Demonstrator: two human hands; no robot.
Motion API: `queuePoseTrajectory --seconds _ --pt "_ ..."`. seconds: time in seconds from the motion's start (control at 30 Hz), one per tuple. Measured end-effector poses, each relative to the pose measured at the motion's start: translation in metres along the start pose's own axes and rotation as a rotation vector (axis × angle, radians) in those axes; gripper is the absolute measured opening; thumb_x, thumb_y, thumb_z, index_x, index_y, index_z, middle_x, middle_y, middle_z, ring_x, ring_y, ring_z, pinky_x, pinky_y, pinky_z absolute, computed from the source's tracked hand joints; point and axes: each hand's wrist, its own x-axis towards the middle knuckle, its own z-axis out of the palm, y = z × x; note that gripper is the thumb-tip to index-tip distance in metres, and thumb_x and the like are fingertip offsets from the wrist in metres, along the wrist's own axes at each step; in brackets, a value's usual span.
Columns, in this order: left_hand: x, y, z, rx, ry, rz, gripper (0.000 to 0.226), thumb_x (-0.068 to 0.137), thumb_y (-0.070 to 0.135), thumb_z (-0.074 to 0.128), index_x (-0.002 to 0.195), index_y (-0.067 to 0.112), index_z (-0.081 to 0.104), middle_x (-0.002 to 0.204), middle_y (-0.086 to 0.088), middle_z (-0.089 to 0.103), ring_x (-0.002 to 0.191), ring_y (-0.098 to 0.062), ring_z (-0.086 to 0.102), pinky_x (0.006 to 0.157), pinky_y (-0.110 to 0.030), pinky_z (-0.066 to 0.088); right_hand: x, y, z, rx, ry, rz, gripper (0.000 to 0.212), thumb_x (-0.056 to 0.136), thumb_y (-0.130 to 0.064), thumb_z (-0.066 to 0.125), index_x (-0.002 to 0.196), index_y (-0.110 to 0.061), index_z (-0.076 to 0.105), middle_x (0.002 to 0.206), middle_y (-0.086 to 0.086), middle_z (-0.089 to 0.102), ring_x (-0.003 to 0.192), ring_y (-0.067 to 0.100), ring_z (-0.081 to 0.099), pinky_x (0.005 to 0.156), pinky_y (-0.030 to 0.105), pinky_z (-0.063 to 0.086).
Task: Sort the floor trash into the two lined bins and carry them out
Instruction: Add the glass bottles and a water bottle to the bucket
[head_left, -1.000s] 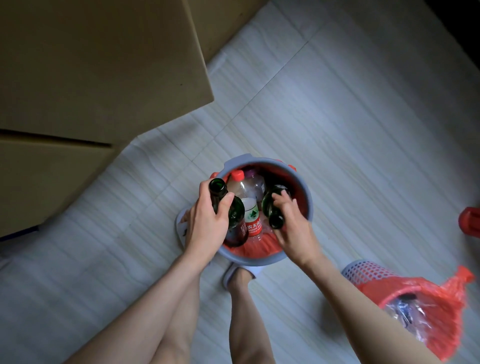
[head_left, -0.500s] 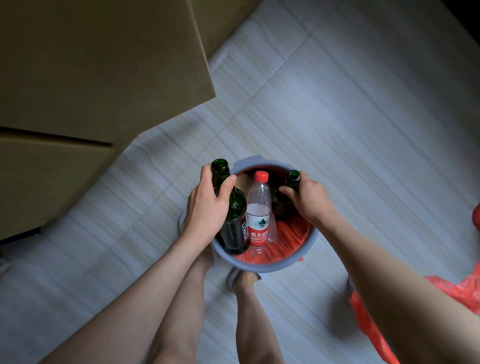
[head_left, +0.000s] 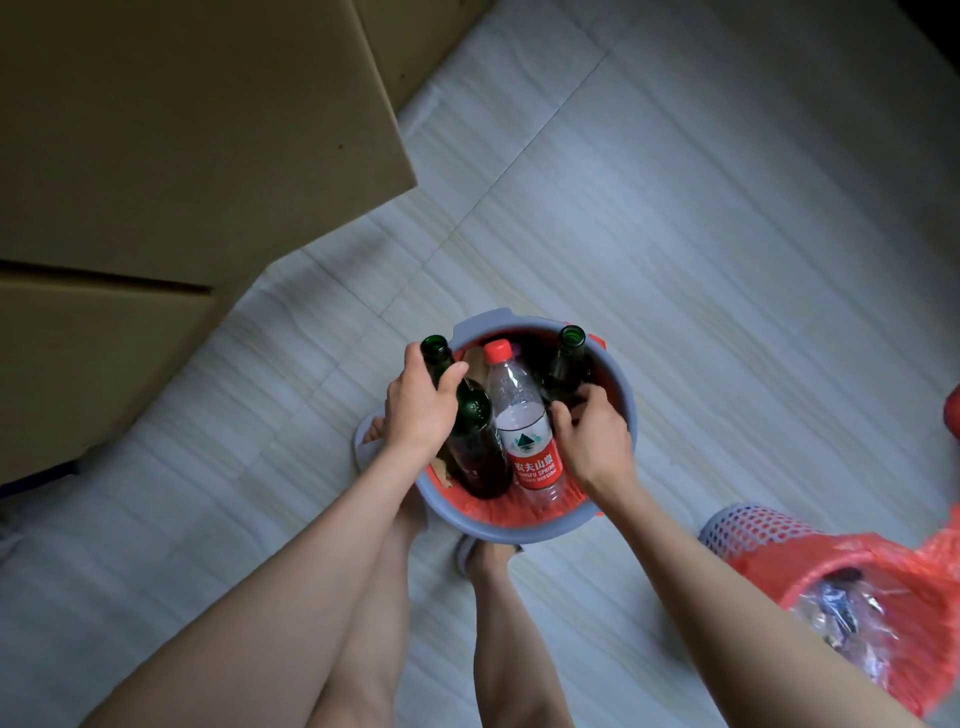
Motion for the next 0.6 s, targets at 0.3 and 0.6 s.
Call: queuePoseTrajectory --seconds 0.3,0.6 --pt "0.03 0.002 0.001 0.25 0.031 -0.048 0.052 0.09 0.045 0.053 0.121 0.003 0.045 0.122 -0.02 0.052 0.112 -0.037 0.052 0.086 -0.038 0.042 -0.002 0.006 0.022 -0.012 -0.405 -0.04 0.05 0.092 -0.025 0.054 0.137 -0.015 0.036 0.137 0.016 0.04 0.125 0.029 0.045 0.1 0.03 0.034" --pt "0.019 -0.001 -0.015 0.3 -0.134 -0.092 0.07 0.091 0.046 0.051 0.139 0.0 0.031 0.143 -0.019 0.034 0.133 -0.034 0.032 0.106 -0.039 0.031 -0.005 -0.03 -0.012 -0.043 -0.455 -0.005 0.044 0.098 -0.031 0.043 0.137 -0.011 0.043 0.136 0.013 0.052 0.128 0.028 0.046 0.103 0.031 0.036"
